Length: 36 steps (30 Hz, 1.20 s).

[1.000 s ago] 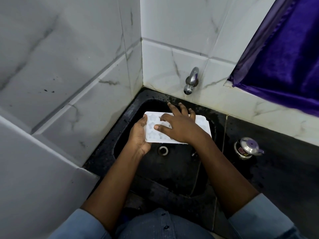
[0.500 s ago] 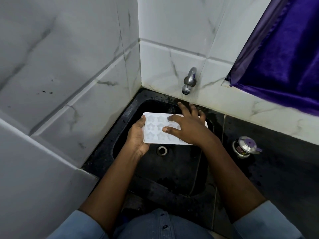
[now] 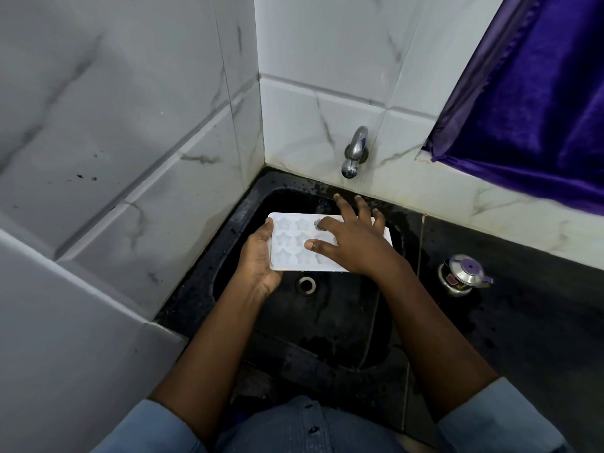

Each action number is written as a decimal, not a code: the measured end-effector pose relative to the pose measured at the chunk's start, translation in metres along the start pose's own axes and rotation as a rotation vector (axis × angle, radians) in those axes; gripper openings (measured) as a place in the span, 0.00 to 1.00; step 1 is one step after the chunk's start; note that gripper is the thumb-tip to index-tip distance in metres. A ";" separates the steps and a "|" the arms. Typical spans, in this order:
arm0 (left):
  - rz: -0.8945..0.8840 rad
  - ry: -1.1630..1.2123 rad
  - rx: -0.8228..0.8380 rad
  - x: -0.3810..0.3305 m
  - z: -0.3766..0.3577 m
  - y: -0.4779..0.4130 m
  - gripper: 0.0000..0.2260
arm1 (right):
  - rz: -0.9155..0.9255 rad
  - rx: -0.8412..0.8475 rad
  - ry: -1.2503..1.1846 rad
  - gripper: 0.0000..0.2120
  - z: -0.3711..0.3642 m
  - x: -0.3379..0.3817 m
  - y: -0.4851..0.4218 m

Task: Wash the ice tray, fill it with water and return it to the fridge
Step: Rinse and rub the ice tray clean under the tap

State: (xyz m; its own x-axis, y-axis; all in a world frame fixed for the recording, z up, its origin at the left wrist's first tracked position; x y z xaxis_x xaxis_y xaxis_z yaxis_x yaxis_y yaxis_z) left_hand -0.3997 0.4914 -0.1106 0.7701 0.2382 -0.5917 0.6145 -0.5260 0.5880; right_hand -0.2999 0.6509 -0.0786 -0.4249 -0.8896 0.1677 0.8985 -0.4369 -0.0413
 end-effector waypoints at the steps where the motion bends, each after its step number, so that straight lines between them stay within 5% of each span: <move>1: 0.002 0.003 0.004 0.000 0.001 0.001 0.22 | 0.001 -0.001 0.003 0.34 0.000 0.000 0.000; 5: 0.019 0.002 0.029 0.004 0.002 0.003 0.23 | 0.018 0.001 -0.008 0.40 0.000 0.004 0.002; 10: 0.037 0.022 0.026 0.003 0.002 0.001 0.23 | -0.034 -0.008 -0.035 0.33 -0.001 0.003 0.003; 15: 0.038 0.031 0.013 0.004 0.005 0.000 0.23 | 0.012 -0.024 -0.026 0.41 -0.003 0.008 0.008; 20: 0.015 -0.006 -0.018 0.006 0.007 -0.001 0.23 | -0.020 -0.015 -0.030 0.31 0.002 0.003 0.004; 36: 0.004 -0.020 -0.022 0.003 0.011 -0.004 0.24 | -0.070 -0.043 -0.113 0.29 0.020 -0.024 0.014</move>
State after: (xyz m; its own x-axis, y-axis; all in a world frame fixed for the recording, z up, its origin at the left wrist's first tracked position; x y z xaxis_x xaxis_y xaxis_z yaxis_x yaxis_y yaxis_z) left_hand -0.4021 0.4852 -0.1211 0.7689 0.2194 -0.6005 0.6154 -0.5084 0.6023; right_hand -0.2755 0.6688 -0.0638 -0.4687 -0.8374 0.2813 0.8609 -0.5044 -0.0670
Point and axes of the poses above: each hand's wrist, its own y-axis away from the middle knuckle, its own z-axis out of the back of the hand, x = y × z, the point moved 2 cm from there along -y, towards the middle knuckle, and after that the axes turned 9 degrees about -x, right-handed, at the moved point
